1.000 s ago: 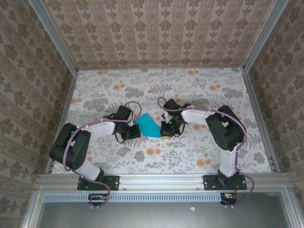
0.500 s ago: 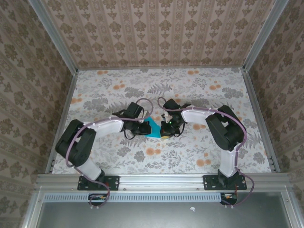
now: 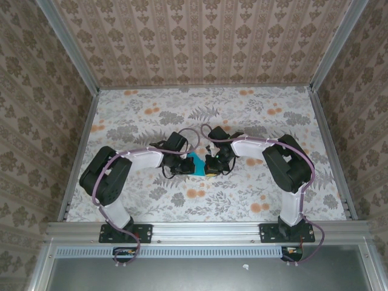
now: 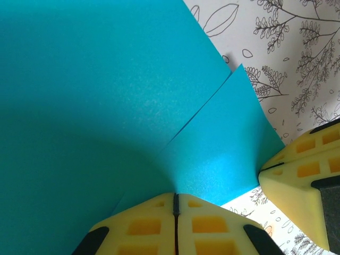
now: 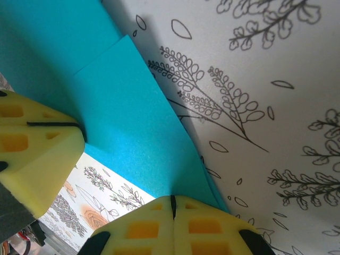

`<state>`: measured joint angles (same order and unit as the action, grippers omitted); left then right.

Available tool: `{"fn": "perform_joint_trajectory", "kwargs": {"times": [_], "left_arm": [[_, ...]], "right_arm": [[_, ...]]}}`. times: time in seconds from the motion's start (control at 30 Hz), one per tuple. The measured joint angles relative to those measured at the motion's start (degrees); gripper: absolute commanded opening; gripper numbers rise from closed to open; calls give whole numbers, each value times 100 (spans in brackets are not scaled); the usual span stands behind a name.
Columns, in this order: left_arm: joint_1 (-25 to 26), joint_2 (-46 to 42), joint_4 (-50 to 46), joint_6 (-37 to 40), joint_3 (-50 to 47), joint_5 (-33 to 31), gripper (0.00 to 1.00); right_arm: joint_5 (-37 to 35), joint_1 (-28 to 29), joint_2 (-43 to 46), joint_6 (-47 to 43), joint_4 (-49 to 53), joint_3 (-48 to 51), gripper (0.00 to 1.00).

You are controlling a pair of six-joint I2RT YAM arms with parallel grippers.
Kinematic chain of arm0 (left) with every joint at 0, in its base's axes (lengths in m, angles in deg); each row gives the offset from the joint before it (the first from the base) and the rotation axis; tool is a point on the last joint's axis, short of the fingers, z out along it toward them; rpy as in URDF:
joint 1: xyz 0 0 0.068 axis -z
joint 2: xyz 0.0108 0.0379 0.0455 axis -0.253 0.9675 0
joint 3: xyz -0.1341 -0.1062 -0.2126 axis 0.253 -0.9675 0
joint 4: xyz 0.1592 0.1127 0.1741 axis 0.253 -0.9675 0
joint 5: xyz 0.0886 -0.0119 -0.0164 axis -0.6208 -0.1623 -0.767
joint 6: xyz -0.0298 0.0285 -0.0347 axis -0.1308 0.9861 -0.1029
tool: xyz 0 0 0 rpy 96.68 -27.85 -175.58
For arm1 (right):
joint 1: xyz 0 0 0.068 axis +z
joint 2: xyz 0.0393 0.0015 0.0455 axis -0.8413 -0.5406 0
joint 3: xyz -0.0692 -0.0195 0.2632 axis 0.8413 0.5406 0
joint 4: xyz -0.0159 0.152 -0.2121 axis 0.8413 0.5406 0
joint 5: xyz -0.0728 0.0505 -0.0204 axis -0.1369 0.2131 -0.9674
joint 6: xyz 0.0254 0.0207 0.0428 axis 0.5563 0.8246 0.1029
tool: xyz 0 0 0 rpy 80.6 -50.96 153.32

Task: Fold a paper plane with a square sheet of paper (fold left side to right side)
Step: Third fold the triangle at the center of the table, then fourth fold the wing at the center of the table.

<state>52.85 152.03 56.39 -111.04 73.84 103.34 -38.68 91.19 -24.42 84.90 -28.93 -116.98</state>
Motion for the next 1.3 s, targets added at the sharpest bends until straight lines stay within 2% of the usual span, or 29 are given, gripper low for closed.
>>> {"fn": "perform_joint_trajectory", "kwargs": {"times": [0.43,0.57,0.8,0.9,1.0,1.13,1.3], "left_arm": [[-68,-66,238,0,-179,90,7],[-90,-122,225,9,-205,72,14],[-282,-702,-76,76,-190,144,40],[-568,-1405,-118,-9,-199,223,52],[-968,-2072,-44,-199,-393,308,59],[-1432,-2544,136,-595,-1075,459,62],[-1464,-2455,439,-1106,-1690,702,62]], "right_arm": [[-387,-184,459,-155,380,426,0],[-516,-304,737,-282,472,658,0],[-765,-343,1766,-761,271,793,36],[-789,-341,2050,-1016,-57,791,46],[-721,-304,2022,-1233,-409,791,54],[-656,-160,1827,-1456,-782,791,60],[-855,116,1805,-1716,-1139,857,61]]}}
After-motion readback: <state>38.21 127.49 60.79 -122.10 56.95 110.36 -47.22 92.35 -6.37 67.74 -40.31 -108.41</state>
